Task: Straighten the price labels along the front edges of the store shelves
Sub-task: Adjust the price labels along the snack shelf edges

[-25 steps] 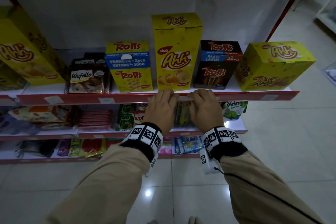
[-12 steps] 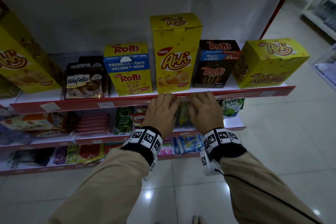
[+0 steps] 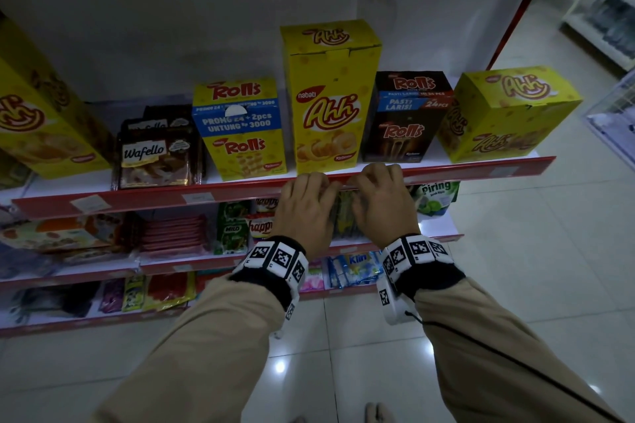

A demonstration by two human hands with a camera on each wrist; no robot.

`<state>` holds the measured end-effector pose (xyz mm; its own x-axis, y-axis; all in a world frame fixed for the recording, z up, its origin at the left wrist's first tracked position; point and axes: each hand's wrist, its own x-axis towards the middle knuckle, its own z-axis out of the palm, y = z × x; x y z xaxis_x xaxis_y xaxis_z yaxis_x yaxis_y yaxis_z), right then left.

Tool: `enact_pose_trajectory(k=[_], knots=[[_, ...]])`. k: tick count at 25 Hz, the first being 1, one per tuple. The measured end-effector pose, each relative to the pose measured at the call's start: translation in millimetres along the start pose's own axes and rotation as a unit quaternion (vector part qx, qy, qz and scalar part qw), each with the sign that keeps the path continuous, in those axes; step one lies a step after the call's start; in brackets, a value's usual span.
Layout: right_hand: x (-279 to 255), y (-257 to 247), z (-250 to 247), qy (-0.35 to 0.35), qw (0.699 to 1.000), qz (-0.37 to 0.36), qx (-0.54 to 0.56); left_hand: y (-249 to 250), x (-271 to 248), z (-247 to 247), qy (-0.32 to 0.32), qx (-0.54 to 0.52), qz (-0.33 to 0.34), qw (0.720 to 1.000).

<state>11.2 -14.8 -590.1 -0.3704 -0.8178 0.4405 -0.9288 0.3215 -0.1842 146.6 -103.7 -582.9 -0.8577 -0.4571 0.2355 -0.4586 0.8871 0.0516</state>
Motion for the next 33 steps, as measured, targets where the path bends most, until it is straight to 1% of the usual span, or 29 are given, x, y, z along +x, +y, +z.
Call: enact_pose_trajectory(k=[2, 4, 6, 7, 8, 9, 11, 12, 13, 14, 15, 16, 17, 18, 21, 22, 23, 24, 26, 27, 29, 31, 33], knots=[[5, 2, -2, -0.005, 1.000, 0.015, 0.020, -2, 1, -2, -0.003, -0.007, 0.002, 1.000], [11, 6, -4, 0.001, 0.995, 0.052, 0.090, -4, 4, -5, -0.015, -0.016, -0.003, 1.000], [15, 9, -6, 0.022, 0.979, 0.097, 0.178, -8, 9, -7, -0.013, -0.053, -0.015, 0.998], [16, 8, -8, 0.034, 0.965, 0.127, 0.227, -10, 10, -7, -0.006, -0.082, -0.023, 0.996], [18, 5, -10, 0.045, 0.944, 0.162, 0.283, -12, 12, -7, 0.003, -0.112, -0.035, 0.993], [19, 1, -10, 0.054, 0.917, 0.197, 0.344, -13, 13, -7, 0.011, -0.143, -0.049, 0.988], [22, -10, -10, 0.055, 0.847, 0.253, 0.465, -14, 14, -6, 0.024, -0.194, -0.083, 0.977], [22, -16, -10, 0.050, 0.810, 0.265, 0.520, -13, 15, -5, 0.031, -0.213, -0.096, 0.972], [21, -20, -9, 0.045, 0.780, 0.269, 0.563, -13, 17, -4, 0.038, -0.228, -0.104, 0.967], [20, -24, -8, 0.037, 0.763, 0.268, 0.587, -13, 18, -4, 0.044, -0.240, -0.108, 0.964], [19, -27, -7, 0.026, 0.758, 0.265, 0.596, -14, 20, -4, 0.048, -0.244, -0.109, 0.962], [17, -29, -6, 0.015, 0.762, 0.261, 0.592, -15, 21, -3, 0.051, -0.242, -0.108, 0.963], [16, -30, -6, 0.004, 0.776, 0.254, 0.577, -16, 21, -3, 0.054, -0.235, -0.104, 0.965], [15, -29, -7, -0.003, 0.800, 0.243, 0.549, -16, 21, -2, 0.058, -0.225, -0.098, 0.968], [16, -16, -11, -0.018, 0.901, 0.168, 0.399, -16, 20, -4, 0.065, -0.200, -0.084, 0.974], [17, -11, -13, -0.023, 0.928, 0.143, 0.344, -16, 20, -4, 0.065, -0.192, -0.080, 0.976], [19, -7, -14, -0.020, 0.945, 0.129, 0.301, -16, 20, -5, 0.061, -0.182, -0.078, 0.978], [21, -4, -15, -0.008, 0.953, 0.124, 0.276, -16, 19, -6, 0.056, -0.168, -0.078, 0.981], [23, -1, -14, 0.016, 0.957, 0.121, 0.264, -16, 16, -8, 0.047, -0.136, -0.084, 0.986], [24, -2, -12, 0.014, 0.958, 0.121, 0.261, -16, 15, -8, 0.046, -0.124, -0.087, 0.987], [25, -3, -7, -0.016, 0.962, 0.126, 0.244, -15, 13, -7, 0.046, -0.119, -0.097, 0.987], [26, -6, -5, -0.025, 0.968, 0.109, 0.226, -16, 13, -5, 0.042, -0.158, -0.121, 0.979], [25, -7, -5, -0.007, 0.976, 0.074, 0.206, -18, 14, -4, 0.050, -0.222, -0.140, 0.964]])
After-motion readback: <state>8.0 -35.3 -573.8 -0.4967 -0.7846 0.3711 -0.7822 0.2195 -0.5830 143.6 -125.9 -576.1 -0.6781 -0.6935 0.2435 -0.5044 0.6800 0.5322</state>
